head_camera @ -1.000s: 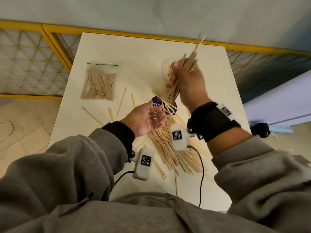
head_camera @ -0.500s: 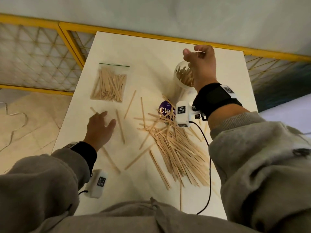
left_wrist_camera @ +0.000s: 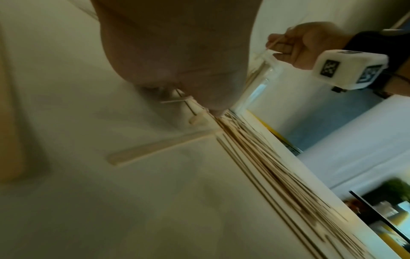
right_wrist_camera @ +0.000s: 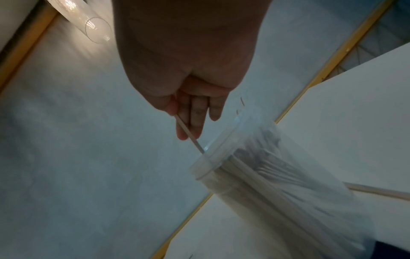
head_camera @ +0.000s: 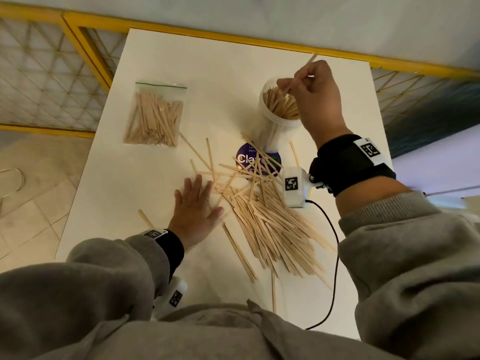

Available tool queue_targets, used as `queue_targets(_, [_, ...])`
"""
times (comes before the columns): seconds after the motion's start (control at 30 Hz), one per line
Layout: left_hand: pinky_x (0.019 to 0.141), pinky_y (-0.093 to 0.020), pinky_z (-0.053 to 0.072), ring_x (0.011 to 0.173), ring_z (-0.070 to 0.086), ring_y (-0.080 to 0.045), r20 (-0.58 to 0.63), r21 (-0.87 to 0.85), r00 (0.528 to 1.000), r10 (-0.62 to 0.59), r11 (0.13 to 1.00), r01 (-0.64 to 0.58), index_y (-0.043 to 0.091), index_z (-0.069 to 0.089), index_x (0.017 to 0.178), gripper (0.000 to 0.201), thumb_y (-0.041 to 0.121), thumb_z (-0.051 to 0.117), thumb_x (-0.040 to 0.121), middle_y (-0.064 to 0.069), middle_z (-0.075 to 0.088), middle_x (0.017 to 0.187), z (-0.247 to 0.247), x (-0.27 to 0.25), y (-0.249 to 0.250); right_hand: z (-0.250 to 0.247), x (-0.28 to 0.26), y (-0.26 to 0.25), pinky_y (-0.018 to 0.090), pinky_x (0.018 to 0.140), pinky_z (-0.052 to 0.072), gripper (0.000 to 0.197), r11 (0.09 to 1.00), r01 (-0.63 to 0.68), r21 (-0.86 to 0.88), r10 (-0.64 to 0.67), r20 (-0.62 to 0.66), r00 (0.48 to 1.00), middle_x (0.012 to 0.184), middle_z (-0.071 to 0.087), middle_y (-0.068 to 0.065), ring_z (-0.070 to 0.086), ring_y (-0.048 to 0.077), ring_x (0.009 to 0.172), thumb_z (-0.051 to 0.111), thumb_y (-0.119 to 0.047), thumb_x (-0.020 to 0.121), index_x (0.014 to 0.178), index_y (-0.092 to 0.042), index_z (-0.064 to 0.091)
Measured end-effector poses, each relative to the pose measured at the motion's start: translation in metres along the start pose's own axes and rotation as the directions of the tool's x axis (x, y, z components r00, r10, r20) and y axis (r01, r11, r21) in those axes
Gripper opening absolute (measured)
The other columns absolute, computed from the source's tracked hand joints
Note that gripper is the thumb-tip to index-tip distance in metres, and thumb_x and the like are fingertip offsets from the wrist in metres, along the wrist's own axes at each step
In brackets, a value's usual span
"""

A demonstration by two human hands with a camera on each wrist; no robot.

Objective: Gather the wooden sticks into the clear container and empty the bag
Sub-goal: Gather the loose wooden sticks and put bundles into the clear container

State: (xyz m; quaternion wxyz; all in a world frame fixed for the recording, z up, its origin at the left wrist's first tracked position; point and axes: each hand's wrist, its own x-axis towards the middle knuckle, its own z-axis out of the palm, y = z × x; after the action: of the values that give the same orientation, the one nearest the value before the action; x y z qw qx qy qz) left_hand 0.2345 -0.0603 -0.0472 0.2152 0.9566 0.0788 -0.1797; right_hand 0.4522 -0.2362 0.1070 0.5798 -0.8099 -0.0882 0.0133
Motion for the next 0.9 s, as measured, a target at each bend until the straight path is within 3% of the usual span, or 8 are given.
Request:
queue_targets(0.13, [0.115,-0.044,-0.012,0.141,-0.025,-0.024,0.113,-0.024,0.978,0.177,0.984,-0.175,0.023,-0.007,0.150,0.075,0.053,0.034,0.094,-0.003,-0.017,0.158,0.001,-0.003,0.018,-0.008,-0.007,0.003,0.029,0.098,0.050,0.022,0.984,0.092,-0.153,-0.095,-0.015,0.995,0.109,0.067,-0.002,0.062,0.007,0.109,0.057,-0.014,0.083,0.096,-0.029,0.048])
queue_targets(0.23, [0.118,-0.045,-0.005,0.144,-0.018,-0.021,0.129,-0.104,0.958,0.258,0.964,-0.246,0.024,-0.004,0.150,0.074,0.051,0.038,0.094,-0.001,-0.011,0.160,-0.009,0.003,0.022,-0.020,-0.025,-0.003,0.023,0.083,0.048,0.025,0.965,0.257,-0.052,-0.259,-0.334,0.906,0.094,0.060,-0.004,0.059,0.010,0.090,0.051,-0.006,0.079,0.089,-0.029,0.049])
queue_targets(0.3, [0.118,-0.047,-0.004,0.145,-0.014,-0.023,0.071,-0.090,0.974,0.215,0.974,-0.209,0.022,0.000,0.150,0.073,0.049,0.039,0.094,-0.003,-0.007,0.160,-0.017,0.008,0.019,-0.023,-0.042,0.015,0.024,0.074,0.047,0.018,0.984,0.172,-0.049,-0.176,-0.427,0.887,0.085,0.056,-0.002,0.053,0.010,0.078,0.050,-0.009,0.082,0.082,-0.027,0.050])
queue_targets(0.43, [0.114,-0.056,-0.001,0.146,-0.008,-0.033,-0.106,0.032,0.993,-0.055,0.998,0.059,0.021,0.009,0.150,0.072,0.052,0.038,0.093,-0.005,0.001,0.160,-0.033,0.003,-0.004,-0.005,-0.075,0.091,0.027,0.082,0.043,0.019,0.852,-0.213,-0.479,0.220,-0.041,0.975,0.100,0.062,0.010,0.058,0.023,0.092,0.048,-0.030,0.088,0.092,-0.023,0.065])
queue_targets(0.6, [0.111,-0.059,-0.006,0.143,-0.024,-0.027,0.075,0.027,0.994,-0.085,0.996,0.084,0.035,-0.008,0.148,0.103,0.087,0.028,0.067,0.007,-0.023,0.156,-0.028,-0.057,-0.058,0.027,-0.101,0.142,0.052,0.116,0.025,0.054,0.630,0.238,-0.739,0.205,0.454,0.867,0.157,0.028,0.008,0.022,0.030,0.146,0.039,-0.035,0.095,0.146,-0.016,0.034])
queue_targets(0.77, [0.110,-0.055,-0.017,0.137,-0.036,-0.025,0.240,0.258,0.957,0.161,0.940,-0.223,0.034,-0.020,0.145,0.119,0.095,0.031,0.058,0.003,-0.035,0.152,-0.004,-0.097,-0.094,0.018,-0.143,0.140,0.047,0.122,0.011,0.054,0.574,0.398,-0.715,0.200,0.594,0.779,0.163,0.008,0.005,0.007,0.025,0.150,0.030,-0.027,0.103,0.153,-0.012,0.017])
queue_targets(0.83, [0.110,-0.050,-0.019,0.140,-0.030,-0.028,0.213,0.303,0.961,0.178,0.923,-0.238,0.029,-0.015,0.148,0.118,0.094,0.031,0.061,-0.001,-0.026,0.156,0.002,-0.096,-0.090,0.007,-0.155,0.139,0.045,0.122,0.012,0.052,0.602,0.436,-0.669,0.184,0.648,0.739,0.163,0.012,0.002,0.008,0.021,0.150,0.030,-0.031,0.102,0.152,-0.016,0.021])
queue_targets(0.9, [0.109,-0.048,-0.019,0.141,-0.028,-0.029,0.199,0.327,0.961,0.190,0.912,-0.248,0.027,-0.016,0.148,0.116,0.094,0.027,0.062,-0.003,-0.024,0.157,0.005,-0.087,-0.081,-0.009,-0.152,0.143,0.048,0.119,0.019,0.049,0.627,0.433,-0.648,0.103,0.620,0.778,0.158,0.025,0.002,0.019,0.021,0.147,0.027,-0.041,0.101,0.147,-0.024,0.030])
